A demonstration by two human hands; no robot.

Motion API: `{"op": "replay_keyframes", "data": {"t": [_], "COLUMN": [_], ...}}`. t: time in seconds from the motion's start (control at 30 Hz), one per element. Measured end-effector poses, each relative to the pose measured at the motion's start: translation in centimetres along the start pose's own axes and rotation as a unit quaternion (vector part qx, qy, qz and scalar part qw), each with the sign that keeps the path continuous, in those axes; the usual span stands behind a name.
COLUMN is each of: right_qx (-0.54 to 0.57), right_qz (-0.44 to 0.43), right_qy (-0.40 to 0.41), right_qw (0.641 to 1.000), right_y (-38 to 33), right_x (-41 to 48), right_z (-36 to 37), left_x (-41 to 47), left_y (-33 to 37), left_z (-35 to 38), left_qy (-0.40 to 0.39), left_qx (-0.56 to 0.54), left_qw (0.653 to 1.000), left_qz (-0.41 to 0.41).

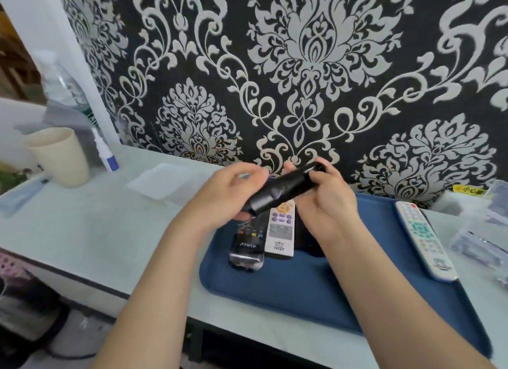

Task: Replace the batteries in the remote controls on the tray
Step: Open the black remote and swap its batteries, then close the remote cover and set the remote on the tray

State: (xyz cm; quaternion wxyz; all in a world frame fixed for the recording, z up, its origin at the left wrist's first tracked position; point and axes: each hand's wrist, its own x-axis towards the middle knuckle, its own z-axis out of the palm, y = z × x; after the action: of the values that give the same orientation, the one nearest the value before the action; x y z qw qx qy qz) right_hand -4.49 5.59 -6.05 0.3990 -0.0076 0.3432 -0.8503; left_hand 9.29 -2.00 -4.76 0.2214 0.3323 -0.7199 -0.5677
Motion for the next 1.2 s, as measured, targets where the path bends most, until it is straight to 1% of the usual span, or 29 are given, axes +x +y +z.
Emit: {"op": "replay_keyframes", "data": {"t": [0.03,0.07,0.1,0.17,0.2,0.23,0.27,0.3,0.37,0.4,0.43,0.47,0.53,0.6,0.63,0.67,0.7,0.73,0.77,0.8,0.83,0.87,0.9,0.97,1.03,1.13,1.2], "right_qx": [0.016,0.019,0.012,-0.034,-0.083,-0.147,-0.219,-0.286,-0.384,-0.407,-0.420,-0.422,-0.407,-0.402,-0.410,-0.420,-0.431,-0.436,-0.434,-0.429,-0.427,-0.422,-0.431,-0.449,-0.456,-0.443,-0.441], "right_qz": [-0.013,-0.023,-0.027,-0.023,-0.016,-0.009,0.011,0.037,0.097,0.120,0.134,0.134,0.122,0.095,0.080,0.066,0.053,0.040,0.032,0.026,0.021,0.024,0.021,0.021,0.022,0.009,-0.017], "right_qy": [0.007,0.012,0.015,0.001,-0.028,-0.068,-0.119,-0.166,-0.236,-0.258,-0.270,-0.266,-0.234,-0.175,-0.153,-0.134,-0.120,-0.106,-0.093,-0.083,-0.076,-0.074,-0.077,-0.093,-0.100,-0.085,-0.070], "right_qw": [1.000,0.999,0.999,0.999,0.996,0.987,0.968,0.943,0.888,0.868,0.856,0.856,0.874,0.894,0.896,0.895,0.893,0.893,0.896,0.899,0.901,0.903,0.899,0.888,0.884,0.892,0.895], "right_y": [-0.7,-1.2,-1.8,-3.1,-3.8,-4.9,-5.5,-6.2,-7.6,-8.3,-8.8,-9.7,-10.5,-11.5,-11.7,-12.2,-12.4,-12.6,-13.0,-13.2,-13.2,-13.2,-12.9,-12.6,-12.4,-12.7,-13.4], "right_x": [0.0,0.1,0.0,-0.5,-0.9,-1.6,-2.1,-2.7,-3.8,-4.2,-4.6,-5.0,-5.3,-5.6,-5.7,-6.0,-6.2,-6.4,-6.6,-6.7,-6.7,-6.8,-6.7,-6.9,-7.1,-7.0,-7.1], "right_z": [-0.2,-0.4,-0.7,-1.6,-2.2,-3.1,-3.6,-4.3,-5.5,-6.3,-6.9,-8.0,-9.2,-10.7,-11.1,-12.0,-12.6,-13.1,-13.9,-14.4,-14.7,-15.1,-15.1,-15.6,-15.8,-16.2,-16.5], "left_x": [-0.5,-0.6,-0.6,0.0,0.4,0.7,1.0,1.2,1.4,1.5,1.5,1.4,1.4,1.5,1.5,1.3,1.2,0.8,0.2,-0.5,-1.0,-1.8,-2.0,-2.2,-2.0,-1.9,-1.9], "left_y": [0.1,0.0,-0.1,-0.2,-0.1,0.1,0.0,0.0,0.1,0.4,0.7,1.3,1.8,2.1,2.0,2.2,2.3,2.5,2.9,3.3,3.6,3.6,3.5,3.0,2.4,1.9,1.9], "left_z": [0.6,1.0,1.3,1.7,1.7,2.2,2.2,2.7,4.5,6.0,7.3,9.2,11.2,13.2,13.4,14.1,14.1,13.8,13.8,13.6,13.4,13.8,14.0,15.4,16.8,18.7,20.0], "left_qy": [-0.057,-0.075,-0.061,0.028,0.071,0.094,0.107,0.101,0.063,0.038,0.018,-0.003,-0.026,-0.063,-0.075,-0.086,-0.093,-0.110,-0.145,-0.192,-0.245,-0.289,-0.316,-0.321,-0.286,-0.253,-0.238], "left_qx": [-0.012,-0.025,-0.045,-0.105,-0.137,-0.168,-0.195,-0.214,-0.215,-0.199,-0.175,-0.151,-0.101,-0.034,0.019,0.097,0.198,0.305,0.402,0.476,0.523,0.551,0.568,0.586,0.594,0.560,0.558], "left_qw": [0.998,0.996,0.997,0.994,0.988,0.981,0.974,0.971,0.973,0.977,0.982,0.985,0.989,0.990,0.988,0.981,0.965,0.935,0.895,0.852,0.814,0.782,0.760,0.744,0.750,0.782,0.782], "left_qz": [-0.024,-0.026,-0.014,0.017,0.026,0.032,0.035,0.042,0.058,0.065,0.074,0.082,0.102,0.124,0.135,0.144,0.147,0.143,0.128,0.103,0.067,0.029,0.010,0.011,0.051,0.107,0.141]}}
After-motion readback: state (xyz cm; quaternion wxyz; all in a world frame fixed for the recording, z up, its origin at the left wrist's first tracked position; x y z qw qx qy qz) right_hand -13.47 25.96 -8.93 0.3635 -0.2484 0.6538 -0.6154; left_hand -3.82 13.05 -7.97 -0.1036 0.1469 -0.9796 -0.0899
